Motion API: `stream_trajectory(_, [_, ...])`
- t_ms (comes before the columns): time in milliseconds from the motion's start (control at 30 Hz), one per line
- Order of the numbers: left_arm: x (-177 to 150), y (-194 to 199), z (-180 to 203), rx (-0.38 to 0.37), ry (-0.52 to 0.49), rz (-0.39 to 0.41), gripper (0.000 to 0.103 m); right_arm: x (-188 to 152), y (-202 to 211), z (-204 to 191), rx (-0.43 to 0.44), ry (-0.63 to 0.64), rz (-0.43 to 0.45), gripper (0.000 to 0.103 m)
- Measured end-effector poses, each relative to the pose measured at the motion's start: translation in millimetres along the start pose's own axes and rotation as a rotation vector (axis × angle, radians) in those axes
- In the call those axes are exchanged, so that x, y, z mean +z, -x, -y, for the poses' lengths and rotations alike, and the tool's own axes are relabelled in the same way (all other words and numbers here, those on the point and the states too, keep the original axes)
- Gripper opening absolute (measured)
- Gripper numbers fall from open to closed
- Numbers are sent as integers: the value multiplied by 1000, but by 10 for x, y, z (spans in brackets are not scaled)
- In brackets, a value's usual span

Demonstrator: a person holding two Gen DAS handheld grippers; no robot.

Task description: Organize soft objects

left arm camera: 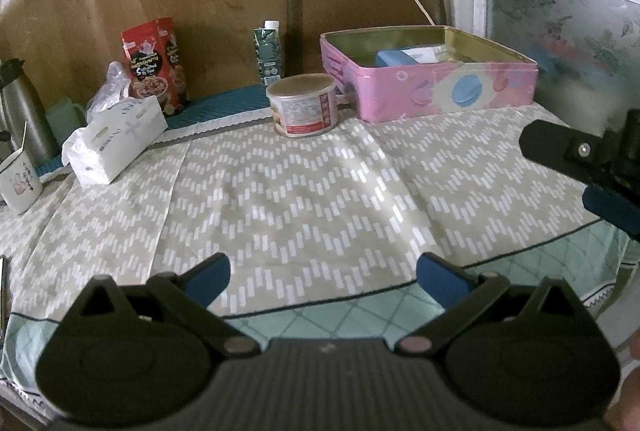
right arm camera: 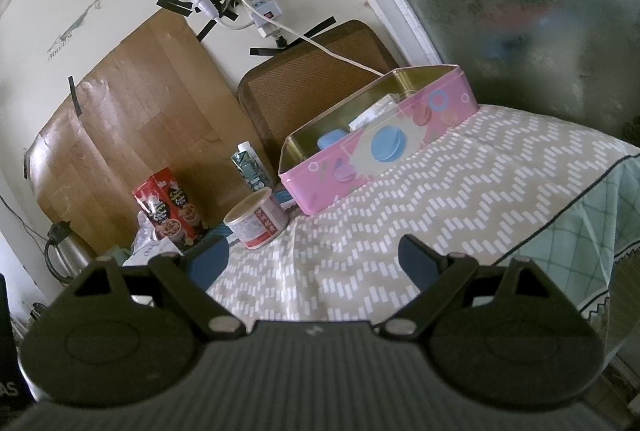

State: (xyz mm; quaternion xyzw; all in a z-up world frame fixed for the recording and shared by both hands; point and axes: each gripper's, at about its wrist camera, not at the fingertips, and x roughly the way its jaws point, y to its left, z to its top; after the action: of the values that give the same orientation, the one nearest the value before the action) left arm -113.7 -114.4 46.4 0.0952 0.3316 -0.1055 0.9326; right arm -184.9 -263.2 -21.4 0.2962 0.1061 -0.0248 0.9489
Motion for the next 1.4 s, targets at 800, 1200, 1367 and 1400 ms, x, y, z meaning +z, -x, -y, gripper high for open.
stream_trajectory(800, [5, 41, -8, 55, -11, 41, 103, -9, 4, -1, -4, -4, 0, 94])
stream_trajectory(1200, [5, 2, -19, 58, -6, 20, 103, -22, 7, -4, -7, -6, 0, 94])
stream_trajectory(1367, [-1, -18, -22, 51, -5, 5, 103, -20, 6, -4, -7, -6, -1, 94])
stream_trajectory(1400, [-2, -24, -22, 48, -5, 2, 103, -18, 6, -6, -7, -6, -1, 94])
